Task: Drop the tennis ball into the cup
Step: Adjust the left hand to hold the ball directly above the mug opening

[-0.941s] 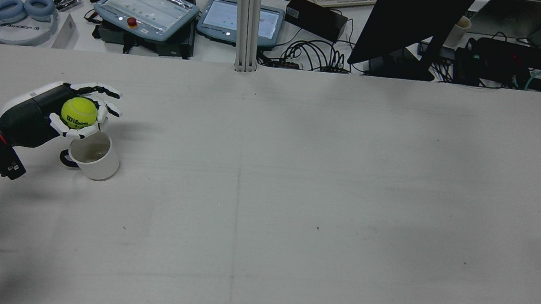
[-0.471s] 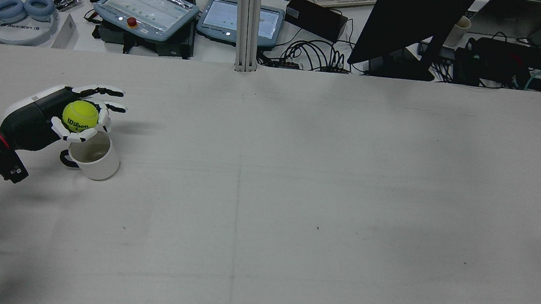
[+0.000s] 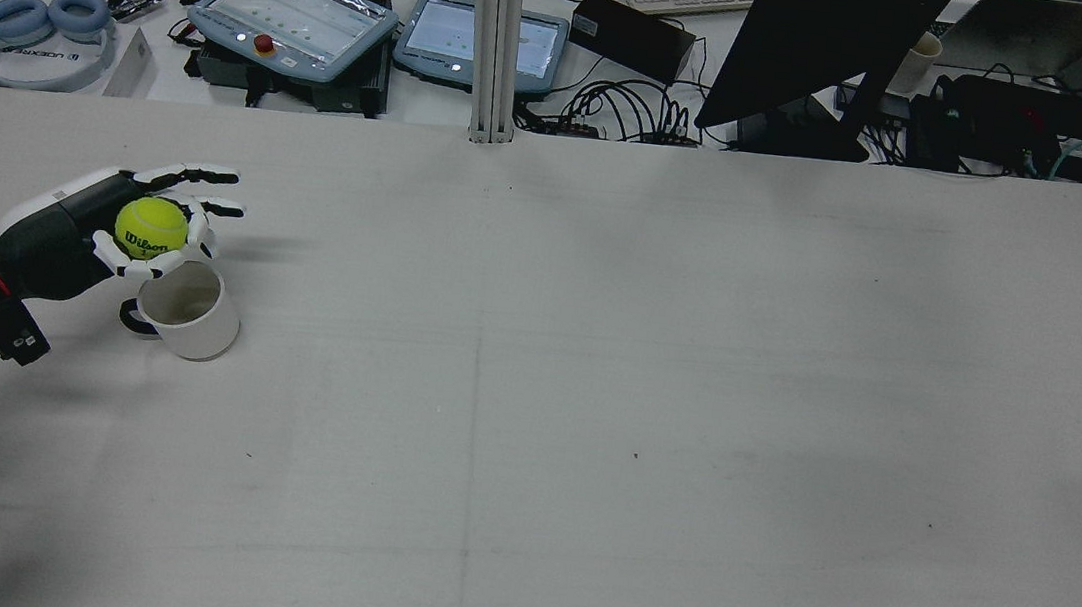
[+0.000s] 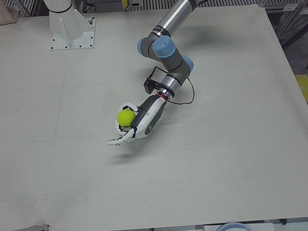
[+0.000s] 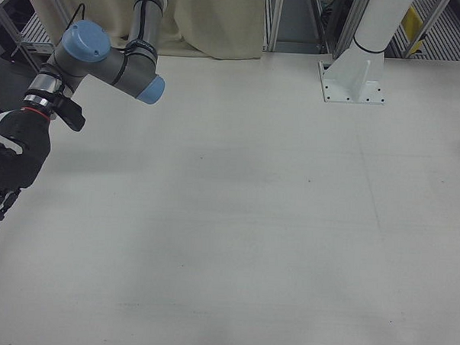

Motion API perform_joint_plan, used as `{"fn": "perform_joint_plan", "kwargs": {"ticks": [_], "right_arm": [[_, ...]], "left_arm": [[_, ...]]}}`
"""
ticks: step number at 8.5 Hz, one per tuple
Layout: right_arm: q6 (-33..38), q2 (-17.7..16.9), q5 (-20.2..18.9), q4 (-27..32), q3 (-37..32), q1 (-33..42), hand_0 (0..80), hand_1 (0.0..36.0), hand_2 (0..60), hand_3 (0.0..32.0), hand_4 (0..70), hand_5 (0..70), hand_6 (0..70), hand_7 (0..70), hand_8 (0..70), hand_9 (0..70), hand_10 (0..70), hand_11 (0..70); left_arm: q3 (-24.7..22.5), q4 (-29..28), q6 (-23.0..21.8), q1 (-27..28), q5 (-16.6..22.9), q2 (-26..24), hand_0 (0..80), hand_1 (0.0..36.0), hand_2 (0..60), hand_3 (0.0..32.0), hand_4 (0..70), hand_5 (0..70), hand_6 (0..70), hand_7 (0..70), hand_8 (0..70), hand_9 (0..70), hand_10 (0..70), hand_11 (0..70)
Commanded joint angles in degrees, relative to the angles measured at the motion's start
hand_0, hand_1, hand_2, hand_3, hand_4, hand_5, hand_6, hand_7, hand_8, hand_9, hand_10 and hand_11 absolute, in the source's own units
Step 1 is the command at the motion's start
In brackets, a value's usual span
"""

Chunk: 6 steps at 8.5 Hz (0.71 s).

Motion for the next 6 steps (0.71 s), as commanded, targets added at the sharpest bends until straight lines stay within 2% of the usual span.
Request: {"fn": "perform_joint_plan", "kwargs": {"ticks": [1, 2, 3, 5, 6], "right_arm": [[0.00, 0.00, 0.00, 0.00, 0.00, 0.00, 0.0, 0.0, 0.0, 0.0, 0.0, 0.0, 0.0, 0.0, 0.0, 0.0, 0.0, 0.0], [0.00, 0.00, 0.00, 0.00, 0.00, 0.00, 0.0, 0.0, 0.0, 0.0, 0.0, 0.0, 0.0, 0.0, 0.0, 0.0, 0.0, 0.0], [0.00, 0.00, 0.00, 0.00, 0.00, 0.00, 0.0, 0.0, 0.0, 0.0, 0.0, 0.0, 0.0, 0.0, 0.0, 0.0, 0.0, 0.0], [0.00, 0.00, 0.00, 0.00, 0.00, 0.00, 0.0, 0.0, 0.0, 0.0, 0.0, 0.0, 0.0, 0.0, 0.0, 0.0, 0.0, 0.0], [0.00, 0.00, 0.00, 0.00, 0.00, 0.00, 0.0, 0.0, 0.0, 0.0, 0.0, 0.0, 0.0, 0.0, 0.0, 0.0, 0.0, 0.0]], "left_arm": [[-0.21, -0.66, -0.03, -0.02, -0.78, 1.33, 62.3, 36.0, 60.0, 0.0, 15.5, 19.5, 42.7, 31.2, 22.2, 23.9, 28.0, 43.4], [-0.30, -0.66, -0.12, -0.02, -0.78, 1.60, 59.9, 36.0, 60.0, 0.0, 14.2, 16.8, 28.1, 32.6, 19.3, 24.1, 27.0, 42.1], [-0.30, -0.75, -0.29, -0.02, -0.78, 1.69, 59.1, 36.0, 60.0, 0.0, 15.0, 18.0, 36.1, 31.2, 20.5, 23.3, 26.9, 41.9], [-0.47, -0.75, -0.47, 0.07, -0.61, 1.60, 65.3, 36.0, 59.0, 0.0, 17.8, 18.7, 38.8, 32.9, 21.6, 24.3, 27.7, 43.1], [-0.56, -0.49, -0.56, -0.02, -0.61, 1.69, 68.6, 36.0, 57.2, 0.0, 18.5, 20.0, 45.2, 32.4, 23.0, 24.4, 27.9, 43.3]]}}
